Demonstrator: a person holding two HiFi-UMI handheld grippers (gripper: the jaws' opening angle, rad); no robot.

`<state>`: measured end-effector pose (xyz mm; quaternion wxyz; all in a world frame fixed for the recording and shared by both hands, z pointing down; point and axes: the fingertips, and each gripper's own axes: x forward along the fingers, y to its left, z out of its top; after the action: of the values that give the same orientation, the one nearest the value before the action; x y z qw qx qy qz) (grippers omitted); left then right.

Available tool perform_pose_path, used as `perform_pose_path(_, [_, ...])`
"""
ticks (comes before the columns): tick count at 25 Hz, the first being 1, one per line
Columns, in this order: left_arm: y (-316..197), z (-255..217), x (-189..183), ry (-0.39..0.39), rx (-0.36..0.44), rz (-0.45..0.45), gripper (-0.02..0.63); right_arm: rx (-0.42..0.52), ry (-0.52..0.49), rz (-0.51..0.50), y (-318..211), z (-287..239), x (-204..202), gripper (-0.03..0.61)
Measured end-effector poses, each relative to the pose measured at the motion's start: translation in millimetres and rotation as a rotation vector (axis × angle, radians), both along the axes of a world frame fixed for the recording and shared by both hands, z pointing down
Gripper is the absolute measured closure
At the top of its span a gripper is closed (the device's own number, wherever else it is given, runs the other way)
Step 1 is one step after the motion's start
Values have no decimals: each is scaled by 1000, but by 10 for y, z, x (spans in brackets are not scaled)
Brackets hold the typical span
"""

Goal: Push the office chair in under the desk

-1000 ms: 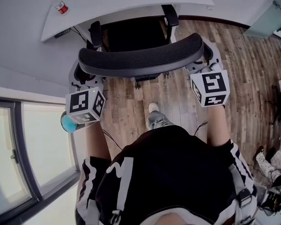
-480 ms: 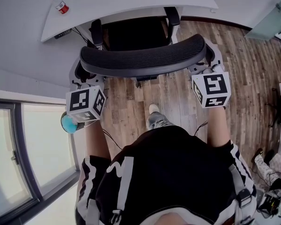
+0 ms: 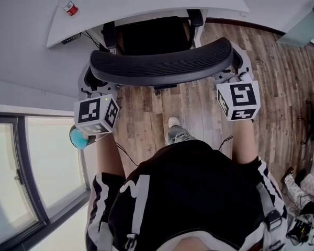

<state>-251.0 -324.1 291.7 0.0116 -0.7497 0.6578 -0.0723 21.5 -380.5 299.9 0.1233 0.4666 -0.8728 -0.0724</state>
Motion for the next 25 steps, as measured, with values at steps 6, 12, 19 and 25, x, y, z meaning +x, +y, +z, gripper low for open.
perform_pose_path(6, [-121, -4, -48, 2, -9, -2, 338, -6, 2, -4, -119, -3, -49, 336])
perform_pose_path(12, [-235, -10, -101, -3, 0, -4, 339, 2, -4, -4, -217, -9, -98, 336])
perform_pose_path(19, [-366, -5, -127, -6, -8, -8, 339, 2, -5, -14, -362, -5, -126, 336])
perform_pose_path(25, [-473, -10, -154, -3, -14, -17, 339, 5, -5, -26, -484, -14, -155, 336])
